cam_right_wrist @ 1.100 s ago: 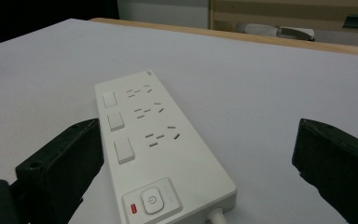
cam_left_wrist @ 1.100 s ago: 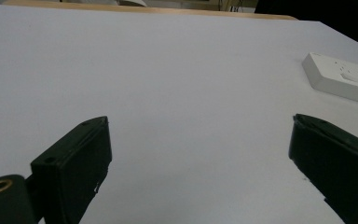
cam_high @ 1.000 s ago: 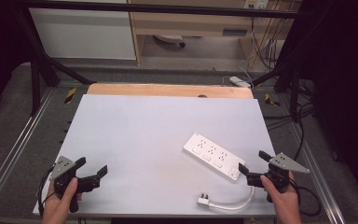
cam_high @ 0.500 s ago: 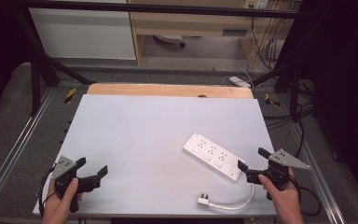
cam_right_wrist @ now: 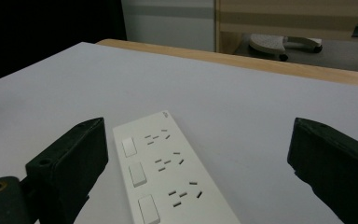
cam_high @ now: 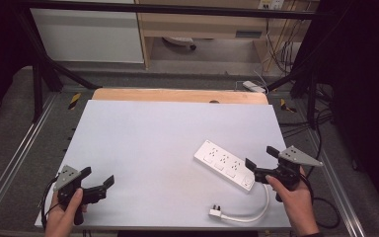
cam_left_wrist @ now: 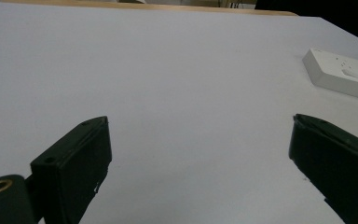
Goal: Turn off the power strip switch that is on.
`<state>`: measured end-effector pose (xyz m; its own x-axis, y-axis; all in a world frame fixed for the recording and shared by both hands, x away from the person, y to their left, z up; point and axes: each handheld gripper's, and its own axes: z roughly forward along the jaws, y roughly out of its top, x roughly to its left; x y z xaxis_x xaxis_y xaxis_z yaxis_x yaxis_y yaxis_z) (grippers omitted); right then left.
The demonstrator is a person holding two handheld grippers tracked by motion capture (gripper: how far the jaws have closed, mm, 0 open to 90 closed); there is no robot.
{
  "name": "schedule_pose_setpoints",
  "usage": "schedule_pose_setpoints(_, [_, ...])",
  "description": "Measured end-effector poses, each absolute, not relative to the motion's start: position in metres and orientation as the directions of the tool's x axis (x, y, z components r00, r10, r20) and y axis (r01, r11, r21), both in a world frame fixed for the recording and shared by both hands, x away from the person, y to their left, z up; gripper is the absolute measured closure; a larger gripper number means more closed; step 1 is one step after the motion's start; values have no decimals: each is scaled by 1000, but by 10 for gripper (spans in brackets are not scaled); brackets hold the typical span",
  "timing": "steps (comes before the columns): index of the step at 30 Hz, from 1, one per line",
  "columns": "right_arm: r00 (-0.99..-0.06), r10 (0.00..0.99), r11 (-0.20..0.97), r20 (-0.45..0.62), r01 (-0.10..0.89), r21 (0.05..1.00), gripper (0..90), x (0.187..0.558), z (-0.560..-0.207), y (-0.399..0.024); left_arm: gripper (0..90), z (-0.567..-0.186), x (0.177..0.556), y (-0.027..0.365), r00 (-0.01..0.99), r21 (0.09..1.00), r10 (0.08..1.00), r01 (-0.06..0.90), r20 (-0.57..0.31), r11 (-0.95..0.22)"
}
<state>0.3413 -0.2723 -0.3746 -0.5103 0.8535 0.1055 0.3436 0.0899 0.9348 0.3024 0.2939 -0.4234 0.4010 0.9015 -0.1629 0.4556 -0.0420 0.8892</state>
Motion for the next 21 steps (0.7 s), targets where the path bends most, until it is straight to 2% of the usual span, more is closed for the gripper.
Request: schedule_pose_setpoints(21, [-558,827,181,65,374,910,75,367,-359,-238,58,-424,303,294,403,888,900,457,-166,-41])
